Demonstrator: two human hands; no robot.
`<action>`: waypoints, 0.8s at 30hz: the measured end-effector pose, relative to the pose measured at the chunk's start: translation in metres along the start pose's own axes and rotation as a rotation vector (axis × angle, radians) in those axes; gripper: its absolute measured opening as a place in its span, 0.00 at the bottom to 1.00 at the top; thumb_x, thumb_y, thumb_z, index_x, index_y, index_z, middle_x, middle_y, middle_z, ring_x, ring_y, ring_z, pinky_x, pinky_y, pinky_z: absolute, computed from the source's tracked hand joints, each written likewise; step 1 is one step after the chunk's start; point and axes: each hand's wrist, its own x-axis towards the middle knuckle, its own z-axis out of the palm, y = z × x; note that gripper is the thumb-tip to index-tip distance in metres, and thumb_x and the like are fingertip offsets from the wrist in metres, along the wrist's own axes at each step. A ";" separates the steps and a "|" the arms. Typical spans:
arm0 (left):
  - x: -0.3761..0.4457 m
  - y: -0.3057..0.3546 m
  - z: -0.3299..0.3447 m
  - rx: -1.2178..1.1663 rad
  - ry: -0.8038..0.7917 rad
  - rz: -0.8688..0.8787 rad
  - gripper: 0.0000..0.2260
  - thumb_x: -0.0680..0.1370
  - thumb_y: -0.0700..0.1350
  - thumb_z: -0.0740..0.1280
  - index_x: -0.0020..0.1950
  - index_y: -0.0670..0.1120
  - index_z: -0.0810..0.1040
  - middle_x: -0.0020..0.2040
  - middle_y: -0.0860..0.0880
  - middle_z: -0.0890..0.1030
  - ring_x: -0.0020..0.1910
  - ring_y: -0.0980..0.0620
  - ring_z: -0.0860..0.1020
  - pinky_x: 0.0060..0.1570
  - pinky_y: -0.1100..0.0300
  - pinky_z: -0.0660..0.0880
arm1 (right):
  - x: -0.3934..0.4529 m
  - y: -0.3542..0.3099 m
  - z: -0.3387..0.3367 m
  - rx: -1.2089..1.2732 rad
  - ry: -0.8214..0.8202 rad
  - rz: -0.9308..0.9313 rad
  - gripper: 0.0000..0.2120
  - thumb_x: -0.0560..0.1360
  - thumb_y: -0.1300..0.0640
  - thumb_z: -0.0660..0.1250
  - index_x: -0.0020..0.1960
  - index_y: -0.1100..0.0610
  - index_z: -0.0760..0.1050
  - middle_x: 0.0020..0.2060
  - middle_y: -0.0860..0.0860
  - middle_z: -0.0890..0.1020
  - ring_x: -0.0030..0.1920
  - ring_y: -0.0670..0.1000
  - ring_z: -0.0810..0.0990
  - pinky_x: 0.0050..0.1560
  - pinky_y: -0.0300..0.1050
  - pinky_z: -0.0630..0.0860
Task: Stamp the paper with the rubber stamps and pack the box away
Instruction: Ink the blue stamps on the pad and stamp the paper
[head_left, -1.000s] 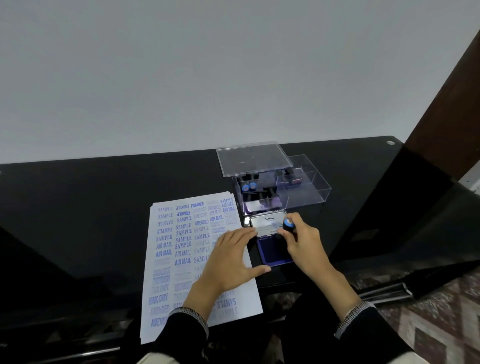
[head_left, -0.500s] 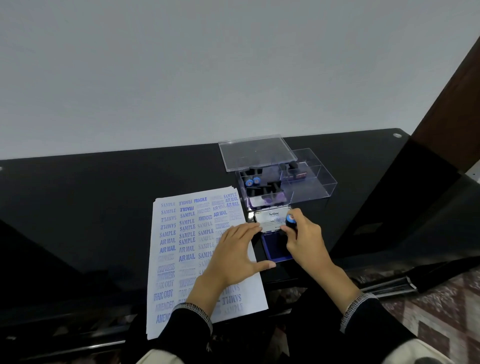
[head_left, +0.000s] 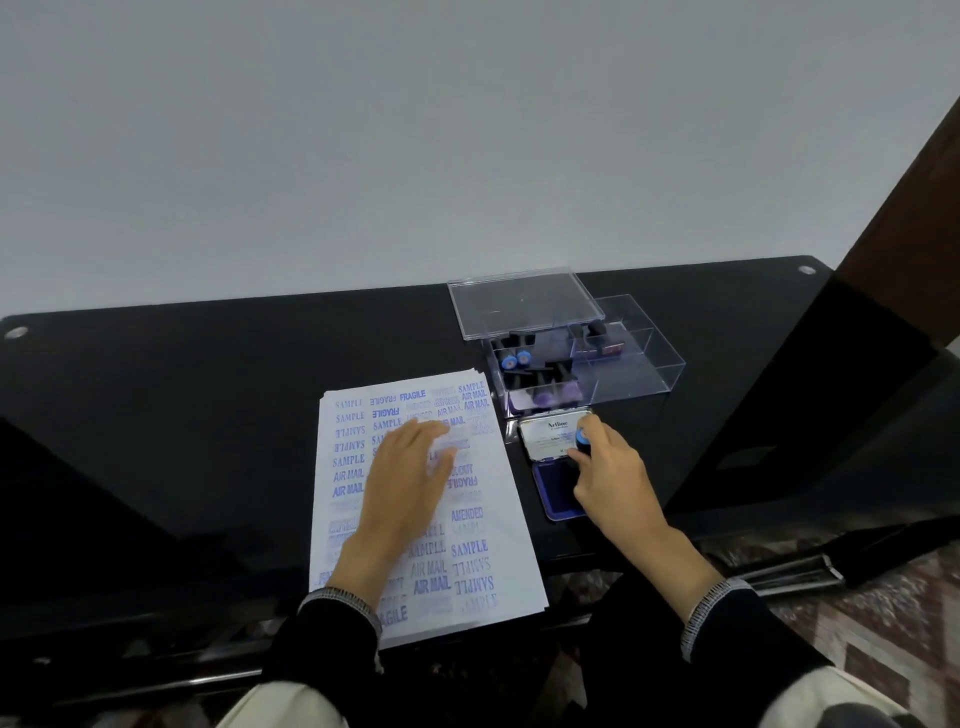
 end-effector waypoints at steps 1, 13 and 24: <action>0.000 -0.005 -0.003 0.017 0.022 -0.030 0.16 0.81 0.52 0.60 0.67 0.50 0.73 0.67 0.54 0.73 0.69 0.54 0.66 0.69 0.61 0.56 | 0.000 0.000 0.000 0.001 -0.002 0.001 0.15 0.69 0.74 0.66 0.50 0.60 0.68 0.46 0.55 0.78 0.46 0.56 0.79 0.39 0.49 0.80; -0.008 -0.040 -0.006 0.166 0.022 -0.162 0.22 0.80 0.58 0.59 0.70 0.50 0.69 0.72 0.53 0.68 0.73 0.52 0.62 0.75 0.49 0.51 | 0.000 0.001 -0.003 0.138 0.049 0.048 0.12 0.72 0.71 0.66 0.51 0.60 0.70 0.44 0.52 0.78 0.45 0.52 0.80 0.41 0.38 0.78; -0.009 -0.041 -0.003 0.191 0.030 -0.146 0.21 0.80 0.57 0.59 0.70 0.50 0.69 0.72 0.52 0.68 0.73 0.50 0.62 0.75 0.48 0.52 | 0.001 0.000 -0.002 0.117 0.036 0.108 0.12 0.73 0.70 0.66 0.50 0.57 0.68 0.43 0.53 0.78 0.44 0.53 0.79 0.42 0.52 0.79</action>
